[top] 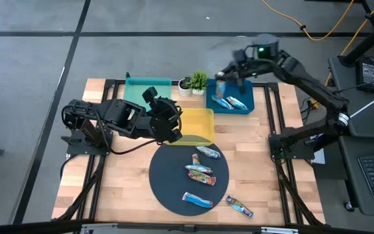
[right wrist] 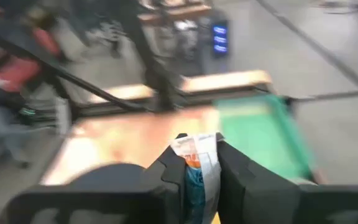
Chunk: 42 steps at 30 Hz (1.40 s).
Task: Pick and place Granola Bars by type
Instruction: Put the yellow granola bar into the blue bin
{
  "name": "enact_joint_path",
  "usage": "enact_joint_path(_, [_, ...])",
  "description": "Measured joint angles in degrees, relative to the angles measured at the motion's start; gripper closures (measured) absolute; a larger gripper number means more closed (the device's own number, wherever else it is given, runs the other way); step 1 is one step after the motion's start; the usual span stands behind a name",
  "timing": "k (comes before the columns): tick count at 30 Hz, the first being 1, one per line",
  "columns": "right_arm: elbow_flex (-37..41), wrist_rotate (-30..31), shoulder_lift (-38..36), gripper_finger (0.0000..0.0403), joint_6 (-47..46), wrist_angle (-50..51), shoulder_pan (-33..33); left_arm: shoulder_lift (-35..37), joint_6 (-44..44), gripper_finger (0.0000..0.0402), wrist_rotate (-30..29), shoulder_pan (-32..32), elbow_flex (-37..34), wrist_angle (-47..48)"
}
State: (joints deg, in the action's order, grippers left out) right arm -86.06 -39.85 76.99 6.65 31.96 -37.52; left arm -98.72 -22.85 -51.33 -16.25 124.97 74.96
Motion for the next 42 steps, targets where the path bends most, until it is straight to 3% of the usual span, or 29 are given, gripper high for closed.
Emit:
enact_joint_path(6, [-7.1,8.7,-3.7,0.0346,4.0,16.0,-8.6,0.0,0.0,0.0227,0.0,1.3,0.0,-0.1])
enact_joint_path(14, [-18.7,19.2,-0.1,0.0346,9.1,32.9,-16.2,0.0,0.0,0.023,2.3,4.1,0.0,-0.2])
enact_joint_path(24, [-15.3,22.3,4.5,0.0345,12.7,33.3,-19.0,0.0,0.0,0.0231,3.0,5.1,0.0,-0.3])
enact_joint_path(32, [-9.1,24.4,13.0,0.0345,14.8,29.3,-19.1,-0.2,-0.2,0.0231,3.0,5.1,0.0,-0.7])
enact_joint_path(42, [-8.3,25.8,25.0,0.0345,16.6,24.7,-19.1,-0.7,0.0,0.0231,2.8,5.1,0.0,-0.6])
